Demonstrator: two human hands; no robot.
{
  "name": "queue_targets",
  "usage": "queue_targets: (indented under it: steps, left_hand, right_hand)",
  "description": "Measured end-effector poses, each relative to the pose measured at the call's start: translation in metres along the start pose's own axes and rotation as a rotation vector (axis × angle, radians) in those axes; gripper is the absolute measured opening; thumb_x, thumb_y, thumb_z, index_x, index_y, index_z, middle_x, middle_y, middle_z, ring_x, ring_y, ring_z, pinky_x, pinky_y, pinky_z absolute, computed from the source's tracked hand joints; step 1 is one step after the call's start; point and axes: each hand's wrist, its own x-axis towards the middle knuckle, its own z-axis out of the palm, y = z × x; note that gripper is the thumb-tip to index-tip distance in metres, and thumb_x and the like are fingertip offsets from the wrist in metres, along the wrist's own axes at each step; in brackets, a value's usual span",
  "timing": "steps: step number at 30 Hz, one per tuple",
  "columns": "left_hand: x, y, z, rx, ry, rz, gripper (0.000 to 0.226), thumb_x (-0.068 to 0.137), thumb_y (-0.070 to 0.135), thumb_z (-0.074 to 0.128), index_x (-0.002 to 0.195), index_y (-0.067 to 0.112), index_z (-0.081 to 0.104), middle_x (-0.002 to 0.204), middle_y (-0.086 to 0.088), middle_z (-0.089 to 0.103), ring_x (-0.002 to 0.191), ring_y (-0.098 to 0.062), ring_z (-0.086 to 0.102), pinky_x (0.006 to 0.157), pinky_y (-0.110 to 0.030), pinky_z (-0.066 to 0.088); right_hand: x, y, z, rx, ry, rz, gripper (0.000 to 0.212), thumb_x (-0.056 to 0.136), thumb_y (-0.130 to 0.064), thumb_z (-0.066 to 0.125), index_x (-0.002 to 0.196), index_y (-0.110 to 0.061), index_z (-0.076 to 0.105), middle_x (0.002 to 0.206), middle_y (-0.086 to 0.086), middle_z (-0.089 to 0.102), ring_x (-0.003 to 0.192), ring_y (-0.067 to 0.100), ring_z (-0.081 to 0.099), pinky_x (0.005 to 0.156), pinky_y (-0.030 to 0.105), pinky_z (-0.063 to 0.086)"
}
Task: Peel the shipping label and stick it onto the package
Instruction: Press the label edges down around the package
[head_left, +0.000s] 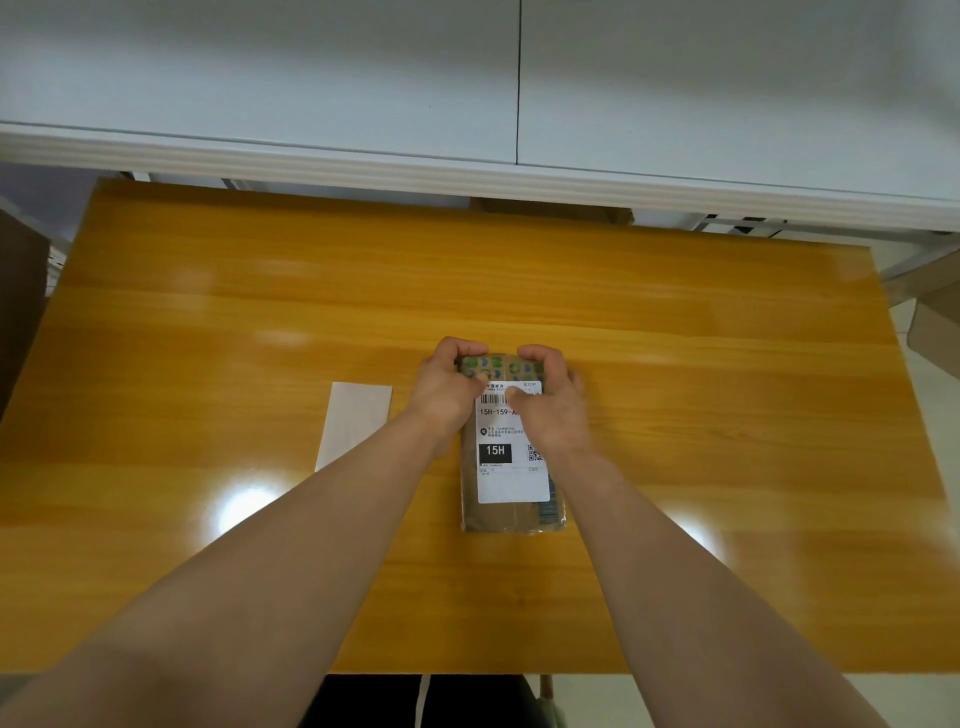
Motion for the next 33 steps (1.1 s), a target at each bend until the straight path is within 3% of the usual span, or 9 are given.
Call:
queue_targets:
  steps: [5,12,17,20,22,24,26,29,33]
  left_hand:
    - [-0.001,-0.002,0.004,-0.037,0.041,-0.006,0.033,0.092,0.0,0.055,0.095,0.033,0.059,0.129,-0.013,0.051,0.102,-0.029,0.063,0.064,-0.026,0.052]
    - [-0.004,0.001,0.005,-0.078,0.043,-0.016,0.031,0.092,-0.002,0.054,0.104,0.026,0.059,0.127,-0.01,0.053,0.087,-0.018,0.062,0.053,-0.019,0.049]
    - [-0.007,0.004,0.005,-0.083,0.038,-0.014,0.031,0.092,-0.003,0.053,0.107,0.023,0.058,0.121,-0.009,0.056,0.084,-0.016,0.062,0.055,-0.02,0.049]
    - [-0.007,0.005,0.002,-0.069,-0.005,-0.021,0.03,0.093,-0.002,0.053,0.113,0.021,0.056,0.121,-0.01,0.057,0.085,-0.016,0.061,0.058,-0.02,0.05]
    - [-0.006,0.003,-0.004,0.037,-0.077,-0.007,0.037,0.09,0.004,0.062,0.119,0.024,0.052,0.13,-0.013,0.05,0.098,-0.022,0.059,0.067,-0.022,0.051]
    - [-0.007,0.001,-0.012,0.215,-0.208,-0.021,0.071,0.076,0.009,0.077,0.132,0.031,0.04,0.133,-0.01,0.039,0.112,-0.026,0.05,0.088,-0.031,0.052]
    - [-0.01,-0.001,-0.018,0.327,-0.325,-0.043,0.104,0.062,0.006,0.085,0.141,0.037,0.026,0.137,-0.004,0.028,0.122,-0.028,0.042,0.099,-0.04,0.05]
    - [-0.014,-0.004,-0.019,0.418,-0.39,0.01,0.122,0.057,-0.001,0.085,0.147,0.039,0.014,0.145,-0.001,0.019,0.129,-0.028,0.036,0.097,-0.038,0.05]
    - [-0.013,-0.005,-0.02,0.403,-0.336,0.049,0.116,0.052,-0.005,0.085,0.142,0.035,0.024,0.14,-0.002,0.024,0.126,-0.027,0.037,0.099,-0.038,0.049]
  right_hand:
    - [0.007,0.005,0.009,0.151,0.005,0.031,0.051,0.074,-0.019,0.065,0.094,-0.064,0.053,0.124,0.002,0.056,0.115,0.033,0.056,0.092,0.055,0.052]
    - [0.004,0.001,-0.001,0.398,0.001,0.097,0.049,0.099,-0.009,0.048,0.083,-0.051,0.068,0.113,0.006,0.07,0.102,0.035,0.069,0.084,0.053,0.059]
    - [0.001,-0.003,-0.003,0.378,0.042,0.065,0.04,0.098,-0.002,0.048,0.096,-0.036,0.068,0.109,0.001,0.067,0.102,0.025,0.067,0.088,0.044,0.059]
    - [0.004,-0.002,-0.014,0.34,-0.108,0.054,0.031,0.097,-0.006,0.055,0.113,-0.031,0.064,0.119,0.008,0.067,0.097,0.025,0.068,0.08,0.043,0.06]
    - [0.002,0.003,-0.026,0.242,-0.272,0.008,0.049,0.087,-0.013,0.071,0.128,-0.033,0.055,0.129,0.009,0.061,0.106,0.026,0.065,0.081,0.036,0.059]
    - [0.001,0.008,-0.034,0.062,-0.386,-0.052,0.089,0.069,-0.017,0.087,0.142,-0.037,0.04,0.138,0.006,0.048,0.115,0.023,0.056,0.079,0.024,0.055]
    - [-0.003,0.01,-0.038,-0.093,-0.414,-0.1,0.111,0.062,-0.013,0.091,0.15,-0.038,0.027,0.141,-0.001,0.037,0.117,0.016,0.044,0.071,0.012,0.045]
    - [-0.003,0.012,-0.037,-0.145,-0.362,-0.127,0.117,0.058,-0.01,0.09,0.15,-0.039,0.025,0.143,0.003,0.034,0.125,0.021,0.04,0.089,0.028,0.042]
    - [-0.002,0.013,-0.032,-0.094,-0.325,-0.081,0.111,0.053,-0.006,0.09,0.142,-0.042,0.034,0.136,0.004,0.036,0.124,0.025,0.042,0.093,0.037,0.045]
